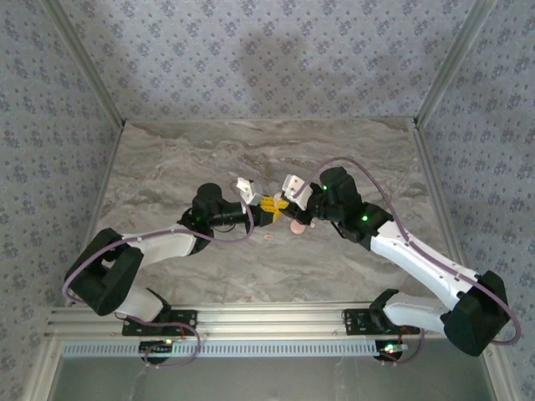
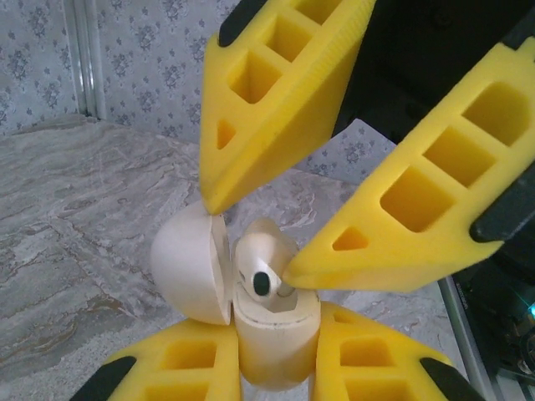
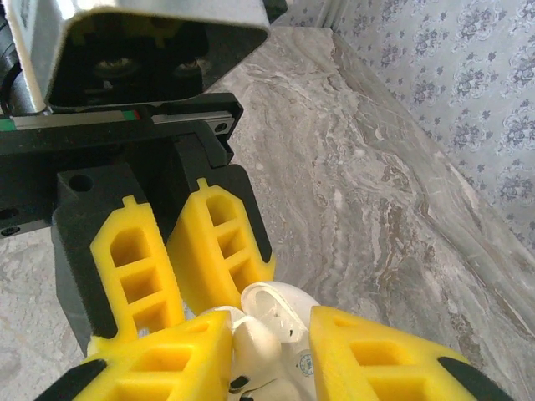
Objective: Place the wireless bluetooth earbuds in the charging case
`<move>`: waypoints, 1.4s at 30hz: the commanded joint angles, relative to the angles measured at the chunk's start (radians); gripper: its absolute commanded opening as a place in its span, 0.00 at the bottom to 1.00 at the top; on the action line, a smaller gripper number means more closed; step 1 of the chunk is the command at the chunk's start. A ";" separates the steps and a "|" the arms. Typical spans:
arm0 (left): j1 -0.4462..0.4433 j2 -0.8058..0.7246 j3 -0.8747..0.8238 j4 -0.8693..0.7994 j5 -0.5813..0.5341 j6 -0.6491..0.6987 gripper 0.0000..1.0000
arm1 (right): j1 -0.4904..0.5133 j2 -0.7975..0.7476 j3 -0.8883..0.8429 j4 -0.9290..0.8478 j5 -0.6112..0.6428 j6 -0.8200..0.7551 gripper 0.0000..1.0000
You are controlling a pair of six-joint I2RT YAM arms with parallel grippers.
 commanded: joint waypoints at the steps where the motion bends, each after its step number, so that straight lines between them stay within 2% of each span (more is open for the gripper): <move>1: -0.006 -0.049 0.015 0.048 0.012 0.027 0.07 | 0.003 -0.009 0.029 -0.043 0.012 0.004 0.35; 9: -0.006 -0.050 0.003 0.040 -0.005 0.041 0.07 | -0.014 -0.061 0.035 0.003 -0.049 0.058 0.43; 15: -0.006 -0.065 0.000 -0.026 -0.005 0.106 0.07 | -0.063 -0.115 0.048 -0.012 -0.115 0.143 0.47; 20: -0.006 -0.086 0.006 -0.108 0.005 0.180 0.07 | -0.105 -0.129 0.096 -0.183 -0.171 0.091 0.62; 24: -0.008 -0.107 0.021 -0.187 0.022 0.240 0.07 | -0.107 -0.118 0.136 -0.326 -0.155 -0.011 0.80; 27: -0.007 -0.124 0.024 -0.226 0.030 0.276 0.07 | -0.107 -0.084 0.170 -0.408 -0.146 -0.075 0.86; 33: -0.008 -0.135 0.026 -0.234 0.060 0.293 0.07 | -0.094 0.035 0.258 -0.521 -0.164 -0.159 0.88; 42: -0.009 -0.139 0.039 -0.242 0.055 0.287 0.07 | -0.062 0.146 0.284 -0.537 -0.266 -0.200 0.86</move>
